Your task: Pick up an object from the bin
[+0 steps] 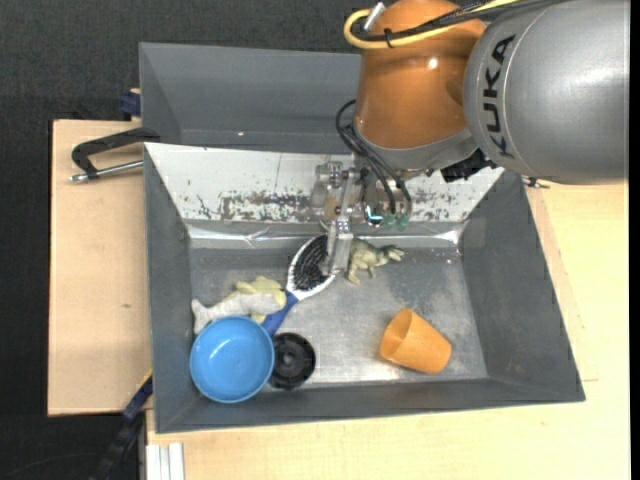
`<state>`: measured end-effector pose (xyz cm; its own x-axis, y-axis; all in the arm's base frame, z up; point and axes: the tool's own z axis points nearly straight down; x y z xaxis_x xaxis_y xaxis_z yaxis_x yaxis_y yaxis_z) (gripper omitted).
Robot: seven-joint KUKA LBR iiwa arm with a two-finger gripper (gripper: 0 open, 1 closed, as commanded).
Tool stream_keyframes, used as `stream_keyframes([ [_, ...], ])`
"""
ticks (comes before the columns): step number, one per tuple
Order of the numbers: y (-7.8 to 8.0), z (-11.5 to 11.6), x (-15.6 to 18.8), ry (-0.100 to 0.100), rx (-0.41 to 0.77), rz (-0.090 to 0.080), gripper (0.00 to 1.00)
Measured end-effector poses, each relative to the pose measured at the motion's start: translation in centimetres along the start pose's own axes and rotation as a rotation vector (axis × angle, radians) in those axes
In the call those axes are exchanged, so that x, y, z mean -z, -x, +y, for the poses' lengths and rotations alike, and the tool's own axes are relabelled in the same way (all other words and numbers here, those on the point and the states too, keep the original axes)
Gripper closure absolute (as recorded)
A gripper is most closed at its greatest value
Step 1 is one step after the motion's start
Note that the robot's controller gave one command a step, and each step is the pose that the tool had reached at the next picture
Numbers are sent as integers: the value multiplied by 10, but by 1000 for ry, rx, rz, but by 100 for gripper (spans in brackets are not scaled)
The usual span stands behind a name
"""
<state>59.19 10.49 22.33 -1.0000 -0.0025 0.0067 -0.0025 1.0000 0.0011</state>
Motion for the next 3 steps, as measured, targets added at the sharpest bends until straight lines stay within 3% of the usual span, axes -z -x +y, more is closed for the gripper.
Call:
stream_keyframes([
  [1,-23,-18,-126,0,420,-17,0],
  [2,-23,-18,-124,-1,419,-14,100],
  [3,-27,-8,27,-2,461,-23,100],
])
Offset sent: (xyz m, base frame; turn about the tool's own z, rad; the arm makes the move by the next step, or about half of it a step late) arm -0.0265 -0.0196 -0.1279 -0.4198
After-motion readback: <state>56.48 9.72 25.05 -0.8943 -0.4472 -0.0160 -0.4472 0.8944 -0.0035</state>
